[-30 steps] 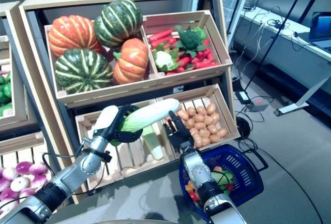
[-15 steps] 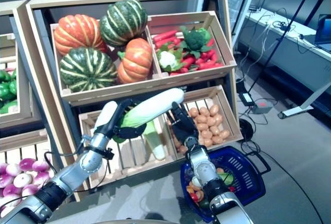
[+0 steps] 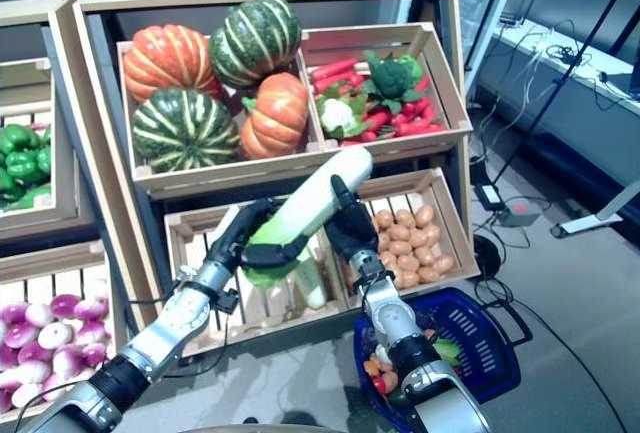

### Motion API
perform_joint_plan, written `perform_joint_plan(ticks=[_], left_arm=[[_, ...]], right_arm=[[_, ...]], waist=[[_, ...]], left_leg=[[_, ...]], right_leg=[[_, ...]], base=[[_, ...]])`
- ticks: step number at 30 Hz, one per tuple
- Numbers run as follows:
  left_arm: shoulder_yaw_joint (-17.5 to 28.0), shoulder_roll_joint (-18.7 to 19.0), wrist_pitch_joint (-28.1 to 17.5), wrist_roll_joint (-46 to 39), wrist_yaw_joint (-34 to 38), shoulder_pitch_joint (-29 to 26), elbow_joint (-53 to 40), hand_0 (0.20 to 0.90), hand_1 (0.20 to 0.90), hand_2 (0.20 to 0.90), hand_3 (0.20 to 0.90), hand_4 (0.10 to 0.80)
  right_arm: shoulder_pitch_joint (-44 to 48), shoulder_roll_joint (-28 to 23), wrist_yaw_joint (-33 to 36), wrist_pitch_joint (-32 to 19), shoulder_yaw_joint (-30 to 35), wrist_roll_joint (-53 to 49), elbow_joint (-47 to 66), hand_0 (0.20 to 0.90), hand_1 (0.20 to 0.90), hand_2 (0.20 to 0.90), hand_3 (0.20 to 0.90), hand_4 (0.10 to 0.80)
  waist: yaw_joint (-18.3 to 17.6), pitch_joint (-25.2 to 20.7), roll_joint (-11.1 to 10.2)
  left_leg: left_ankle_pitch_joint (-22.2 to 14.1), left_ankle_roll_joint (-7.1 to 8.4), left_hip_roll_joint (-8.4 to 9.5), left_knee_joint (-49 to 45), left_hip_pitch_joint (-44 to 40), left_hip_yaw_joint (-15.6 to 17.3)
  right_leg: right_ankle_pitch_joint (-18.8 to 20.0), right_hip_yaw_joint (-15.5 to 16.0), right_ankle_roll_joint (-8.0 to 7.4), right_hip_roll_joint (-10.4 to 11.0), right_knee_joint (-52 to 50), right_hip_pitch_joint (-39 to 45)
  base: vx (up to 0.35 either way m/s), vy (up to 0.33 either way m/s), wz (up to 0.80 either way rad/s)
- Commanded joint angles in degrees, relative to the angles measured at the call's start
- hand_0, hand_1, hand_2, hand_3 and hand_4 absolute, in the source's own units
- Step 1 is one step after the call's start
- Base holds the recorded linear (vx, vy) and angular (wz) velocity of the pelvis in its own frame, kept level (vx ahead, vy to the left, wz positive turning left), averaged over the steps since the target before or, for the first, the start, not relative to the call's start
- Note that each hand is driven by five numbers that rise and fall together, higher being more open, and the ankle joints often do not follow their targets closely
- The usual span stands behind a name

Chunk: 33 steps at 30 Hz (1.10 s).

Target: Put vegetables into the basket

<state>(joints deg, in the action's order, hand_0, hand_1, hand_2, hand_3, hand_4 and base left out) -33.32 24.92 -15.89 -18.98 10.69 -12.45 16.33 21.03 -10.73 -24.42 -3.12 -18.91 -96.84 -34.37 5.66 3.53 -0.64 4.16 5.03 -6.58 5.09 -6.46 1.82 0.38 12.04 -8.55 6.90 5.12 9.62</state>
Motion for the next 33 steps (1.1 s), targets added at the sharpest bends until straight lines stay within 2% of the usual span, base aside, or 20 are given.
perform_joint_plan(ticks=[1, 7, 11, 12, 13, 21, 33], left_arm=[[-9.8, -6.2, -5.5, 0.3, -10.7, -6.5, -2.1, 0.3, 0.3, 0.3, 0.3, 0.4], [-9.8, -6.6, -3.3, -0.8, -13.1, -6.3, -1.4, 0.3, 0.3, 0.3, 0.3, 0.4], [-9.8, -6.2, -2.0, 0.4, -14.3, -6.0, -0.3, 0.3, 0.3, 0.3, 0.3, 0.4], [-9.8, -6.1, -1.9, 0.5, -14.3, -6.2, -0.2, 0.3, 0.3, 0.3, 0.3, 0.4], [-9.7, -6.0, -1.8, 0.4, -14.3, -6.1, -0.1, 0.3, 0.3, 0.3, 0.3, 0.4], [-9.4, -5.1, -0.9, 2.0, -14.6, -6.2, -0.4, 0.3, 0.3, 0.3, 0.3, 0.4], [-9.1, -4.3, -1.0, 2.6, -14.5, -6.1, -0.5, 0.3, 0.3, 0.3, 0.3, 0.4]], right_arm=[[15.0, 6.8, -11.2, 4.8, -4.4, 7.5, 8.9, 0.9, 0.9, 0.9, 0.9, 0.8], [15.2, 6.2, -13.1, 5.0, -5.5, 13.1, 9.5, 0.9, 0.9, 0.9, 0.9, 0.8], [15.2, 5.1, -12.4, 2.9, -6.5, 18.6, 10.9, 0.9, 0.9, 0.9, 0.9, 0.8], [15.3, 4.8, -11.6, 2.0, -6.5, 19.5, 10.8, 0.66, 0.66, 0.66, 0.66, 0.64], [15.5, 4.4, -11.0, 0.8, -6.5, 20.5, 10.7, 0.3, 0.3, 0.3, 0.3, 0.4], [16.2, 3.3, -9.8, -3.9, -5.5, 21.8, 10.6, 0.3, 0.3, 0.3, 0.3, 0.4], [16.7, 2.9, -9.2, -4.4, -5.0, 20.6, 10.2, 0.3, 0.3, 0.3, 0.3, 0.4]], waist=[[-0.3, -2.1, -1.3], [-0.5, -2.1, -1.3], [-0.9, -2.0, -1.3], [-0.9, -2.0, -1.3], [-1.0, -2.1, -1.3], [-1.0, -1.8, -1.2], [-0.8, -1.4, -0.9]], left_leg=[[-5.6, -1.86, 1.77, -0.1, -1.6, 0.8], [-5.6, -1.91, 1.77, -0.1, -1.6, 0.9], [-5.4, -1.93, 1.66, -0.1, -1.7, 1.4], [-5.4, -1.96, 1.67, -0.1, -1.7, 1.4], [-5.4, -1.96, 1.65, -0.1, -1.7, 1.5], [-5.3, -2.0, 1.57, -0.1, -1.8, 1.7], [-5.3, -2.04, 1.56, -0.1, -2.0, 1.7]], right_leg=[[0.7, -0.3, 2.96, 1.3, -0.1, 0.2], [0.7, -0.5, 2.94, 1.3, -0.1, 0.0], [0.7, -0.7, 2.86, 1.3, -0.1, 0.0], [0.7, -0.7, 2.88, 1.3, -0.1, -0.1], [0.7, -0.8, 2.86, 1.3, -0.1, -0.1], [0.9, -1.0, 2.86, 1.2, -0.1, -0.1], [1.0, -0.8, 2.88, 1.3, -0.1, 0.1]], base=[[0.0, 0.0, 0.0], [0.0, 0.0, 0.0], [0.0, 0.0, 0.0], [0.0, 0.0, 0.0], [0.0, 0.0, 0.0], [0.0, 0.0, 0.0], [0.0, 0.0, 0.0]])
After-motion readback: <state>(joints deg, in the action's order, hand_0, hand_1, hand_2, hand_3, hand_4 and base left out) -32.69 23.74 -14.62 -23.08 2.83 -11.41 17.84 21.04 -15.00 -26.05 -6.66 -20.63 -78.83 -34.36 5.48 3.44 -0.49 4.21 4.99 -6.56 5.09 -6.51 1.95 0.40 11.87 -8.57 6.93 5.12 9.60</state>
